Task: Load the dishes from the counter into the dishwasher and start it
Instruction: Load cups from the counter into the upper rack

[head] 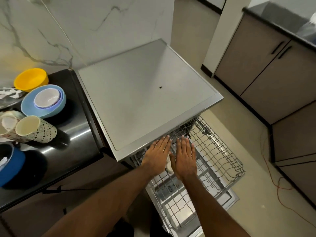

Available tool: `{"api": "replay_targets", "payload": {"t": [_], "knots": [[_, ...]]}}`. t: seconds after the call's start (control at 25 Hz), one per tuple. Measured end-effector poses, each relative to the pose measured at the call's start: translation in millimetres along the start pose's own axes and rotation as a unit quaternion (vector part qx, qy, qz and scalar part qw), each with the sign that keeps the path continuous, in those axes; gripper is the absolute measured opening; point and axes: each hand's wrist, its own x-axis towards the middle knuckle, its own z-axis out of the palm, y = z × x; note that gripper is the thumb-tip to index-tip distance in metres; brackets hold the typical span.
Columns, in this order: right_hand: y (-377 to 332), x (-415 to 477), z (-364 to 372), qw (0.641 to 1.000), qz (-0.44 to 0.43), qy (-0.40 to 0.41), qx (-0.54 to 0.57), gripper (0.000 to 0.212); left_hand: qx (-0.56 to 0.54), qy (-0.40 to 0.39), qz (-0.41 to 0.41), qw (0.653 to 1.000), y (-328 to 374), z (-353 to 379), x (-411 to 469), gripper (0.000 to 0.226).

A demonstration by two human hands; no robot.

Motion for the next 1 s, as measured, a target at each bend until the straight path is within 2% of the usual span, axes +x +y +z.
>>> {"api": "replay_targets", "payload": {"t": [0.16,0.28,0.4,0.6,0.8,1.0], "knots": [[-16,6,-35,0.998,-0.037,0.047,0.002,0.07,0.005,0.022,0.023,0.999,-11,-34,-8,0.084],[-31,14,-55,0.995,-0.065,0.072,0.02,0.07,0.002,0.036,0.011,0.999,-27,-53,-20,0.083],[-56,24,-69,0.992,-0.096,0.072,0.031,0.072,-0.014,0.065,-0.032,0.997,-54,-70,-38,0.081],[-117,44,-84,0.985,-0.165,0.048,0.004,0.072,-0.006,0.07,-0.123,0.99,-114,-88,-76,0.091],[-196,56,-93,0.97,-0.238,0.035,0.003,0.073,0.003,0.114,-0.194,0.974,-180,-97,-126,0.082],[-281,51,-92,0.947,-0.32,0.004,0.02,0.072,-0.058,0.13,-0.264,0.954,-236,-97,-186,0.086]]}}
